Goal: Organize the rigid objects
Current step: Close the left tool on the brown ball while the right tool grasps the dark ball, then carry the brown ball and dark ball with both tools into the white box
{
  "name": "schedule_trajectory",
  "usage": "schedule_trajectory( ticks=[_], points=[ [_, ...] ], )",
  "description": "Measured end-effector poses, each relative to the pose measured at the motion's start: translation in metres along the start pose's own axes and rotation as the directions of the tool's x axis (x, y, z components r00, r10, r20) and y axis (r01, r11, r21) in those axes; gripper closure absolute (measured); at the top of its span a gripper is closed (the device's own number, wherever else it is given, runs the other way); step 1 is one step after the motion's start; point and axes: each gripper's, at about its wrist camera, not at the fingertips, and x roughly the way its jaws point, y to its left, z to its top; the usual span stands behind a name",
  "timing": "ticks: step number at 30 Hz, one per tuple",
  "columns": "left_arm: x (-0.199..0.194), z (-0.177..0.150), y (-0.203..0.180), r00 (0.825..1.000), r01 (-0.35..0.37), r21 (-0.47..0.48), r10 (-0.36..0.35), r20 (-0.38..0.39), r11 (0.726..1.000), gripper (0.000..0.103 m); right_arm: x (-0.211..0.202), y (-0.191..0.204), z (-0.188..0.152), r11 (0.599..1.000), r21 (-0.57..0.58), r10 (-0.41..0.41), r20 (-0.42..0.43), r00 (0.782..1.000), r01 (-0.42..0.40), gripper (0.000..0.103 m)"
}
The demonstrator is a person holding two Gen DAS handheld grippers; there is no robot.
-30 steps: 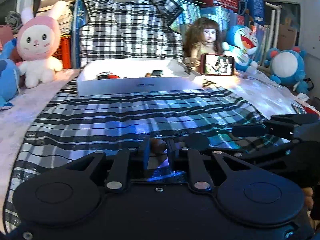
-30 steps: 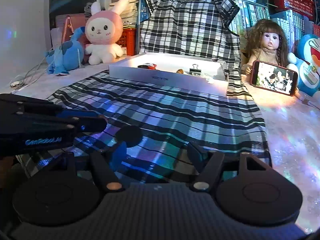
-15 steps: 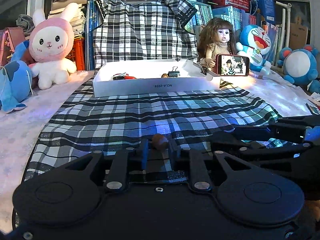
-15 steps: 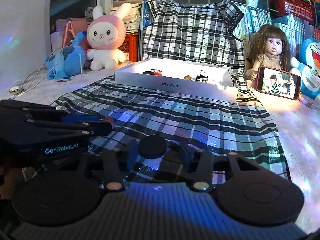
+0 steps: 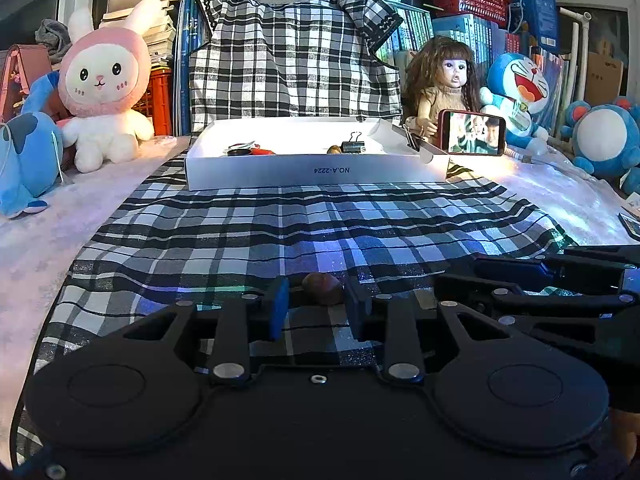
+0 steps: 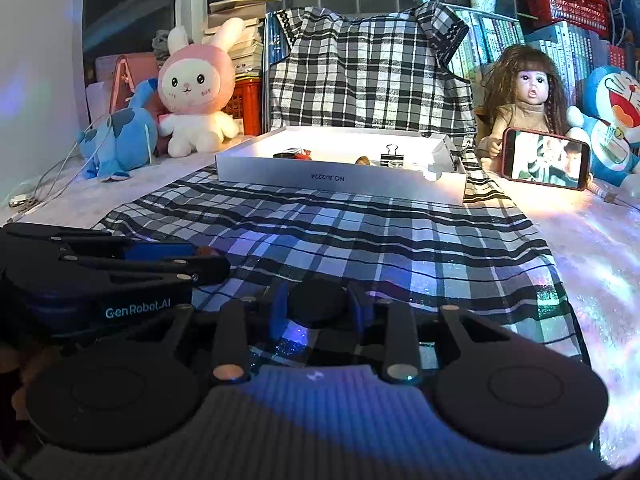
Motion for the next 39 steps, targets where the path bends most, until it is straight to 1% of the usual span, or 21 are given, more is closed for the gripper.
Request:
schedule_trajectory(
  ticks=[3,9,16,22,30,39],
  points=[
    [0.001,0.0,-0.001,1.0,-0.002,0.001,0.002,0.002,1.0,0.082,0.0,0.001,-0.002,1.0,-0.009,-0.02,0.012,1.0,0.02,0.065],
    [0.001,0.001,0.0,1.0,-0.004,-0.003,0.004,0.008,1.0,0.082,-0.001,0.004,-0.003,0.999,-0.011,-0.034,0.025,0.999,0.035,0.066],
    [0.003,0.013,0.003,1.0,-0.012,-0.014,0.012,0.008,1.0,0.082,0.002,0.001,0.009,0.999,0.003,-0.05,0.04,0.998,0.05,0.066],
    [0.011,0.032,0.008,1.0,-0.023,-0.008,0.023,0.0,1.0,0.082,0.01,-0.006,0.024,0.997,0.035,-0.071,0.033,0.997,0.07,0.066],
    [0.028,0.06,0.014,0.999,-0.048,0.005,0.048,-0.003,0.999,0.082,0.028,-0.025,0.049,0.99,0.117,-0.083,-0.008,0.996,0.084,0.066],
    [0.052,0.098,0.03,0.998,-0.054,-0.013,0.054,0.007,0.998,0.082,0.051,-0.04,0.077,0.985,0.144,-0.089,-0.023,0.996,0.091,0.066]
  ],
)
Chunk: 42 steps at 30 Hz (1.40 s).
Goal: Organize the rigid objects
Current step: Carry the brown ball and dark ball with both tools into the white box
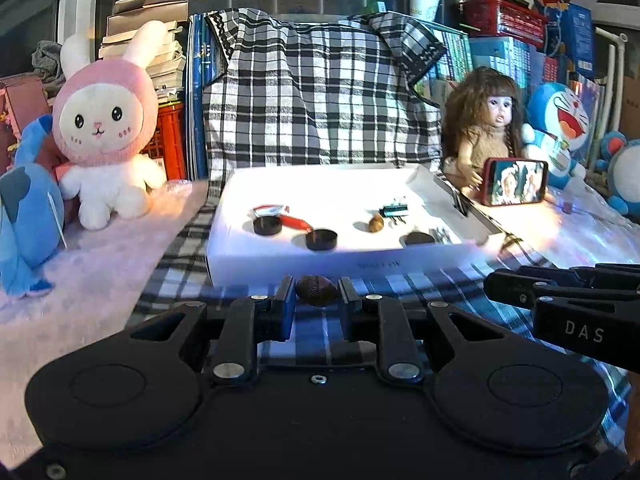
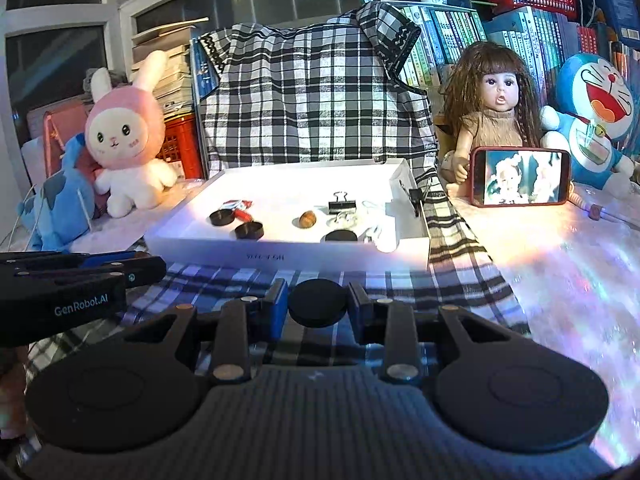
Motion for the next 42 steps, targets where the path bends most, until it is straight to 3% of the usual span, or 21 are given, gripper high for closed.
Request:
schedule_trajectory(
  ticks=[18,42],
  points=[
    [0.086,0.045,0.041,0.996,-0.055,-0.09,0.048,-0.078,0.994,0.082,0.068,-0.008,0.051,0.998,0.059,0.018,-0.076,0.997,-0.014,0.066],
    [0.164,0.047,0.049,0.985,-0.093,-0.078,0.08,-0.155,0.993,0.082,0.152,0.002,0.065,0.998,0.053,0.056,-0.204,0.977,-0.046,0.066]
  ],
)
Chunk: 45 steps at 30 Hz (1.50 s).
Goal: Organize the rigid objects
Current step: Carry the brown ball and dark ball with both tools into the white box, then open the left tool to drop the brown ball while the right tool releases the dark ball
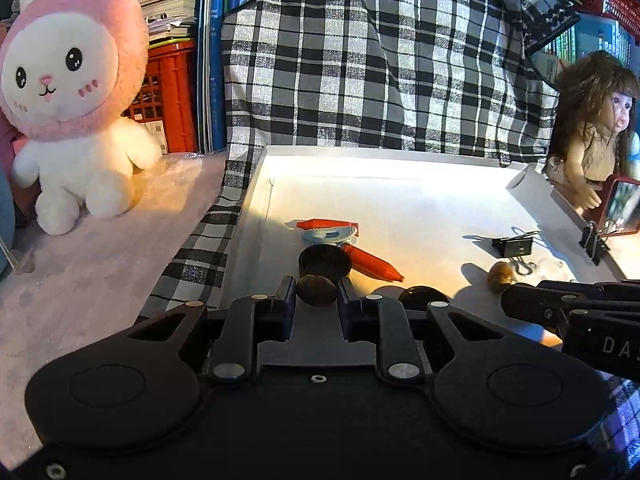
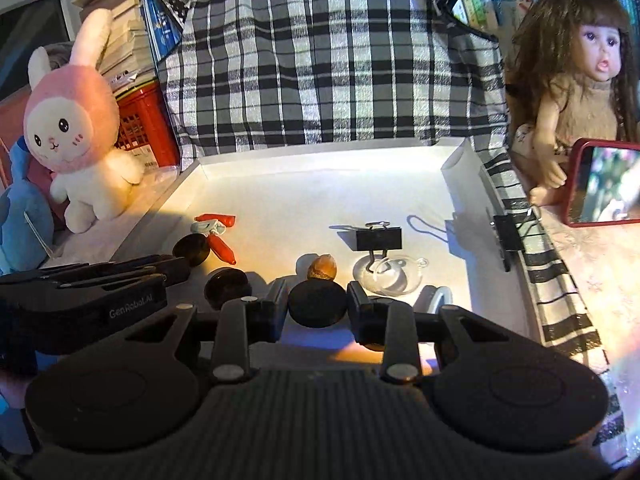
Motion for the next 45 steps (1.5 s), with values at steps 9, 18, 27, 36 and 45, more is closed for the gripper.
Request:
schedule_trajectory(
  ticks=[9,18,27,36,45],
  points=[
    [0.022,0.018,0.001,1.0,0.0,0.02,0.0,-0.023,1.0,0.082,0.02,0.001,0.012,1.0,0.0,0.003,-0.039,0.999,-0.003,0.066],
    [0.044,0.025,-0.005,1.0,-0.019,0.059,0.019,-0.002,0.998,0.081,0.039,0.0,0.025,0.999,-0.02,-0.028,-0.036,0.999,0.027,0.066],
    [0.028,0.017,-0.004,1.0,-0.014,0.049,0.015,-0.018,0.999,0.082,0.034,0.006,0.024,0.998,-0.054,-0.045,-0.064,0.997,0.042,0.066],
    [0.013,0.001,-0.009,0.999,-0.03,0.08,0.029,0.013,0.996,0.082,0.025,0.01,0.012,0.997,-0.07,-0.038,-0.05,0.998,0.034,0.064],
    [0.0,0.003,-0.009,0.999,-0.019,0.076,0.015,0.05,0.997,0.056,0.013,0.004,0.014,0.999,-0.031,-0.012,-0.015,1.0,0.012,0.047]
  ],
)
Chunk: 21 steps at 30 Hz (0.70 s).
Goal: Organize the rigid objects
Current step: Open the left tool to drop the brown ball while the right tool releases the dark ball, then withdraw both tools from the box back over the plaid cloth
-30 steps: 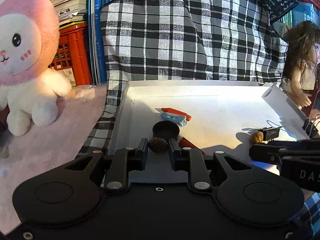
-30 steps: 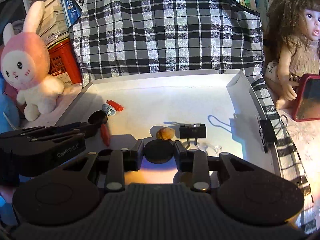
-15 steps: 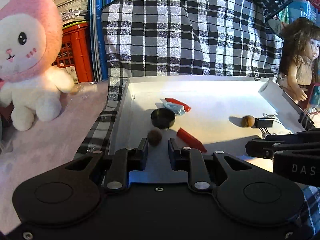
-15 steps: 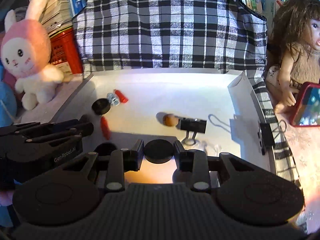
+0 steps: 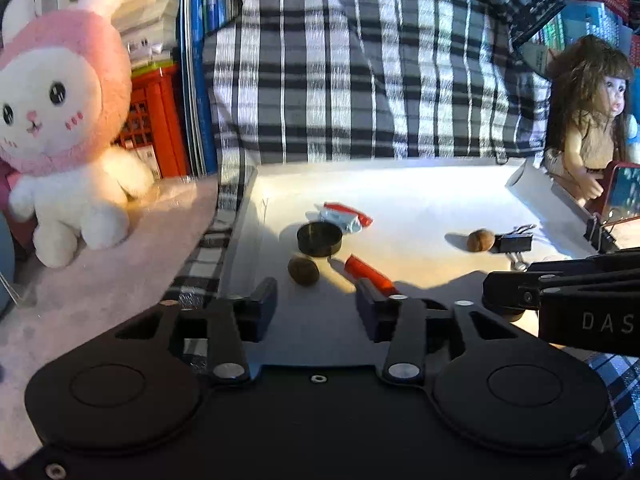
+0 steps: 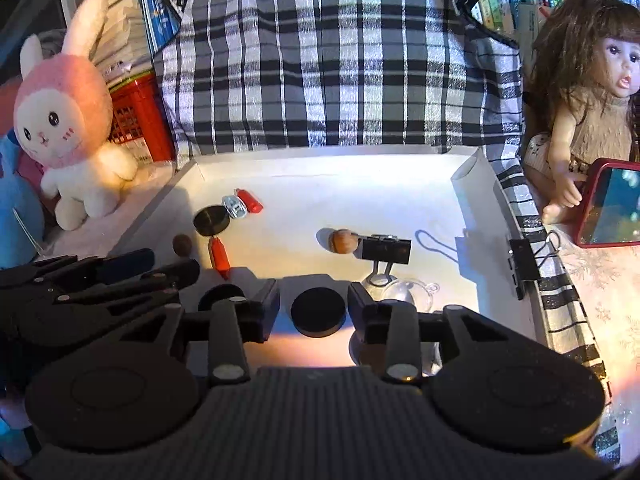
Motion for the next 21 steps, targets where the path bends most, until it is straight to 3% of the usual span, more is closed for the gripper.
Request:
schedule_trajectory(
  ticks=[9,21],
  points=[
    [-0.037,0.005,0.0,0.999,0.007,-0.025,-0.006,0.038,1.0,0.024,-0.035,-0.005,-0.003,1.0,0.018,-0.012,0.061,0.998,0.011,0.029],
    [-0.092,-0.017,0.0,0.999,0.03,-0.068,-0.028,0.023,0.997,0.019,-0.088,-0.008,-0.028,0.998,0.025,-0.052,0.143,0.988,0.049,0.014]
  ],
)
